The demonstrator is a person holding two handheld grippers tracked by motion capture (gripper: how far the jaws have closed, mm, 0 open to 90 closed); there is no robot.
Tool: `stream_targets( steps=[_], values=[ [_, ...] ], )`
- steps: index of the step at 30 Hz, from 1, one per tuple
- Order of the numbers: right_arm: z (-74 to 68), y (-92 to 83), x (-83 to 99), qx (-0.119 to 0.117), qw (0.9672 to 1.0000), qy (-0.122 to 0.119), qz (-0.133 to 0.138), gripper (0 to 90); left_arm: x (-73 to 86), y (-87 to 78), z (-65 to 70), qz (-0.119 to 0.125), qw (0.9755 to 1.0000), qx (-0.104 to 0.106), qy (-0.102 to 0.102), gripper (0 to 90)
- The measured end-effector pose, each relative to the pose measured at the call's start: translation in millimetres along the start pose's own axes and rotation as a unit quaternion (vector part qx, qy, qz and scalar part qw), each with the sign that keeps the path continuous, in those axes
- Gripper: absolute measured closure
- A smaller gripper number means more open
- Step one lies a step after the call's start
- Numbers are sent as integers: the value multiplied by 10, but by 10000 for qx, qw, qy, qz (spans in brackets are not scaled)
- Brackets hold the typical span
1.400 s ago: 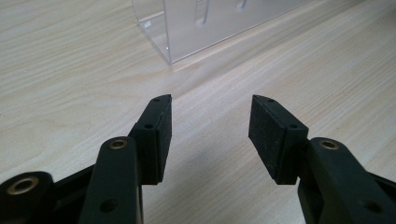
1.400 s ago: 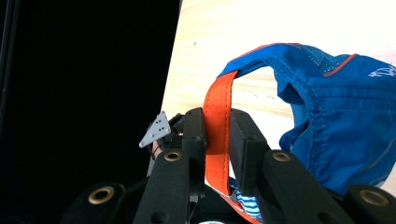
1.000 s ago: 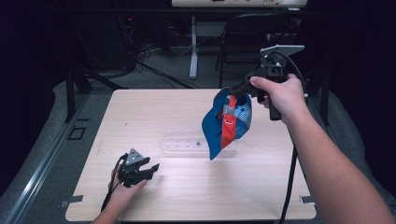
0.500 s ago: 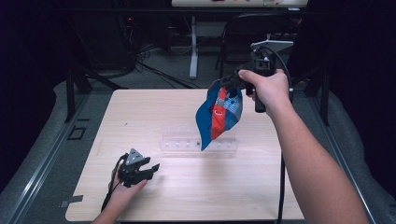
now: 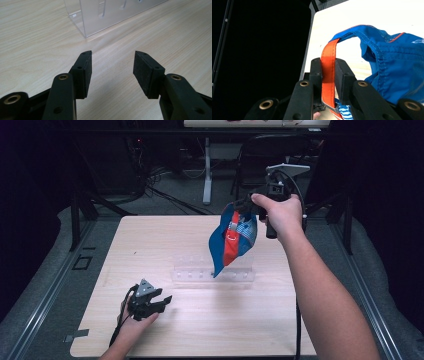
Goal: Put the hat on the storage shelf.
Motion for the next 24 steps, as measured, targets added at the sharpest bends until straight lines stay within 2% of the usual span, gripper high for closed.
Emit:
stream_targets(
  steps=[5, 9, 10, 12, 13, 14, 18, 21, 24],
  values=[
    [28, 24, -22, -28, 10000, 47, 49, 776, -20, 15, 41, 64, 10000, 38, -3, 496],
    [-4, 29, -20, -77, 10000, 22, 25, 776, -102, 30, 122, 197, 9997, 129, 50, 497],
    [-24, 41, -8, -72, 10000, -17, -2, 776, -139, 35, 156, 292, 9995, 143, 54, 497],
    [-37, 45, -5, -61, 10000, -35, -7, 776, -316, 70, 284, 537, 9979, 343, 83, 498],
    [-41, 46, -5, -56, 10000, -33, -1, 776, -438, 107, 383, 688, 9965, 436, 166, 503],
    [-41, 46, -5, -56, 10000, -33, -1, 776, -438, 107, 383, 688, 9965, 436, 166, 518],
    [-37, 62, 3, -56, 10000, -51, -34, 775, -643, 224, 618, 873, 9938, 594, 353, 514],
    [-30, 67, 3, -59, 10000, -52, -45, 776, -747, 339, 781, 978, 9922, 506, 588, 494],
    [-21, 69, 1, -54, 10000, -58, -58, 775, -839, 451, 892, 956, 9918, 489, 687, 480]
  ],
)
Point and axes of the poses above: each handheld gripper's, and its own axes: y roughly forward along the jaws, x roughly out of its underside, z roughly to its right, the point moved 1 cm from there along y, roughly forward along the jaws, and after that the axes turned 2 degrees about z, right-handed, at the moved point
